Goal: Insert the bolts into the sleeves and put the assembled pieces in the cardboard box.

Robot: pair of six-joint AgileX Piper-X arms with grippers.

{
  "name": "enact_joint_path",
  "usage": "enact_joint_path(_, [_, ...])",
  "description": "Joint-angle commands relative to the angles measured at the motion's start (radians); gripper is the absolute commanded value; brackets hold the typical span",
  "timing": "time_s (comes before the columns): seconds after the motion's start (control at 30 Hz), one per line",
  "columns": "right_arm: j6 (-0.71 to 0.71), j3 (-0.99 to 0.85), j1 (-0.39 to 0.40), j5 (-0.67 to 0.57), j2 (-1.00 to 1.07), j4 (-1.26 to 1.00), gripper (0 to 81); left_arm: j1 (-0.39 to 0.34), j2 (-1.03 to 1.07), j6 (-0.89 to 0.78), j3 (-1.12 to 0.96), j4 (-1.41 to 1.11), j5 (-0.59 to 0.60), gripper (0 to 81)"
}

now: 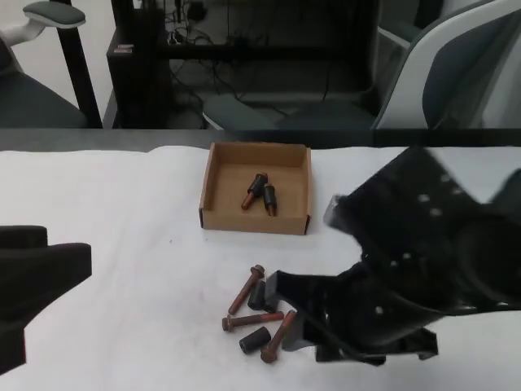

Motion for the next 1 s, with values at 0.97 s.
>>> enact_joint_path(0.97, [-0.373,-0.2,-0.075,-0.053,0.193,-0.002,47.2,-0.001,-0.007,0.005,-0.001,-0.013,0.007,45.9])
